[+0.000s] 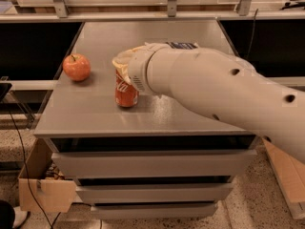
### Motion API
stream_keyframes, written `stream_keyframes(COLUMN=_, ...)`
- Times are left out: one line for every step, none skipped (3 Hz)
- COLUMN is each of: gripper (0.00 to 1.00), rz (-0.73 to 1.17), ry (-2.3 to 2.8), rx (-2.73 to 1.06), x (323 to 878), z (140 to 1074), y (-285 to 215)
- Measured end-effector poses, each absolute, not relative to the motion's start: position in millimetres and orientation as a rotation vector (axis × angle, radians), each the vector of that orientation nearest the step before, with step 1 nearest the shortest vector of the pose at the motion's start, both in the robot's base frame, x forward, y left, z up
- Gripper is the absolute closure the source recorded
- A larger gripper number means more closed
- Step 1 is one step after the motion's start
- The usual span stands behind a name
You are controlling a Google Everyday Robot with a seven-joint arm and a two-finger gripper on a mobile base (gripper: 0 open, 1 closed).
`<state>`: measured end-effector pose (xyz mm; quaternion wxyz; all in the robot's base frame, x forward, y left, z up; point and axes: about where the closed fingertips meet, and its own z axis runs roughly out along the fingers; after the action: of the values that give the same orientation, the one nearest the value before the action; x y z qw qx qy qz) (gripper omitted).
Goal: Place coke can upright
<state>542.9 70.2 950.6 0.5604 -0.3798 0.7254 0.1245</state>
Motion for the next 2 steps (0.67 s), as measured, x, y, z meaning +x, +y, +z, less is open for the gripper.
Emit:
stream_keyframes(gripper=0.13, rz=0.304, ry=1.722, rx=-0.893, x=537.5, z=951.0, y=70.1)
stream_keyframes(gripper=0.0, rz=0.317, ry=1.742, rx=-0.893, x=529.5, z=951.9, y=68.9)
